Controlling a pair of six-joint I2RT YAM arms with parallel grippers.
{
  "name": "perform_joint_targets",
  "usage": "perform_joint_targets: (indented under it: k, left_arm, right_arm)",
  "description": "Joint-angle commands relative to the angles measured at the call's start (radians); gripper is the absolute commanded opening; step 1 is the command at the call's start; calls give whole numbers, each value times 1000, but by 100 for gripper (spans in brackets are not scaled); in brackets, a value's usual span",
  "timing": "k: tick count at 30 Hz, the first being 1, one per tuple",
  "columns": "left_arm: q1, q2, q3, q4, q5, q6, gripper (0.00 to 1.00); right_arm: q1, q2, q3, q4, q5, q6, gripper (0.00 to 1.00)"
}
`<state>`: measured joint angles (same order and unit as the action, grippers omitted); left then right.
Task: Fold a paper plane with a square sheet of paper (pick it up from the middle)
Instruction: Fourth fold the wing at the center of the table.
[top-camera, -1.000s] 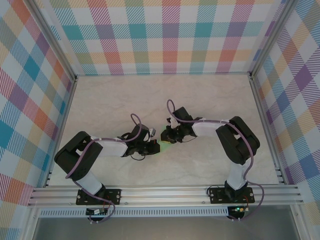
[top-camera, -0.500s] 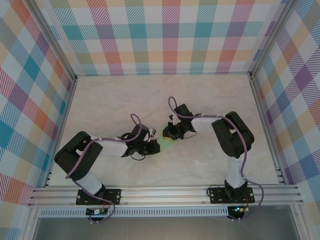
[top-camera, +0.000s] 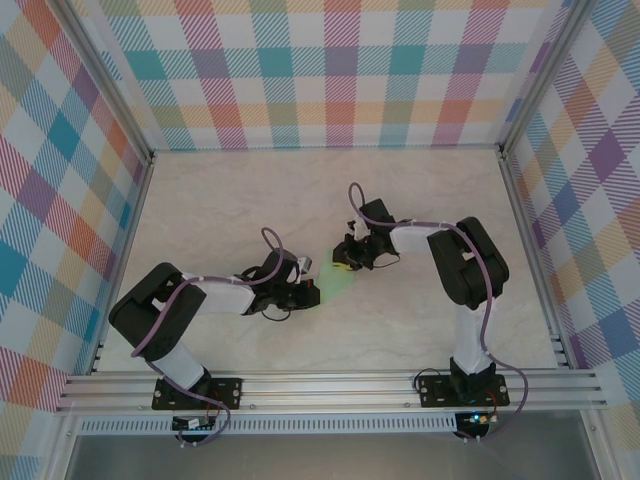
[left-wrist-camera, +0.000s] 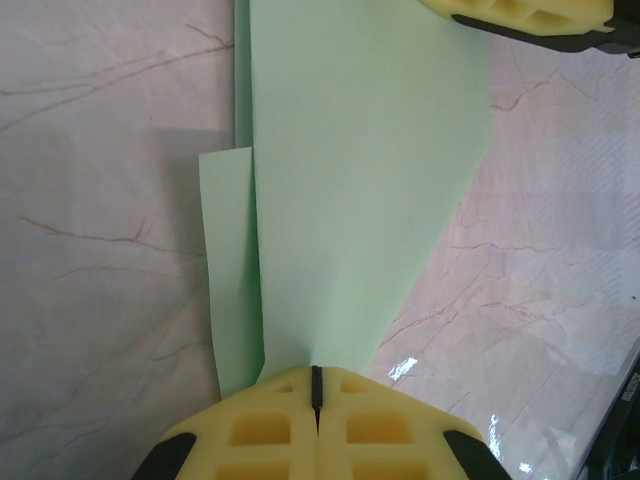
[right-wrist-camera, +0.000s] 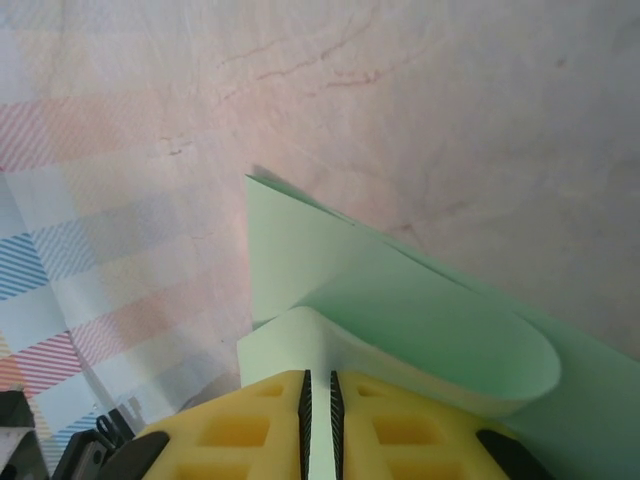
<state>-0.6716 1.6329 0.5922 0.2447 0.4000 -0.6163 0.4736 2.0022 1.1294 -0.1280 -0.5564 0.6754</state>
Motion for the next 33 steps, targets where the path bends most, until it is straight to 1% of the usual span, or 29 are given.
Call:
perform_joint_targets:
  k: [1, 12, 16, 19, 23, 26, 28, 31, 33]
  left_arm:
    - [18, 54, -48, -142, -76, 23, 0]
    - [18, 51, -48, -145, -76, 24, 0]
    - [18, 44, -48, -146, -77, 23, 0]
    - [18, 41, -49, -143, -79, 20, 0]
    - [18, 35, -45, -142, -78, 19, 0]
    - [19, 28, -40, -143, -76, 18, 0]
    - [19, 29, -36, -145, -76, 17, 0]
    - [18, 31, -31, -146, -73, 19, 0]
    - [18, 29, -31, -147, -72, 19, 0]
  right_arm:
    - [-56, 40, 33, 6, 60, -33, 16]
    - [-140, 64, 101, -27, 35, -48, 17]
    - [-144, -8, 118, -67, 29, -68, 18]
    - [-144, -78, 116, -122, 63, -96, 19]
    - [-141, -161, 32, -79, 28, -76, 20]
    - [-111, -209, -47, -24, 2, -45, 20]
    - [-66, -206, -63, -8, -29, -37, 20]
    - [14, -188, -65, -3, -8, -31, 20]
    - [43, -165, -66, 17, -4, -19, 19]
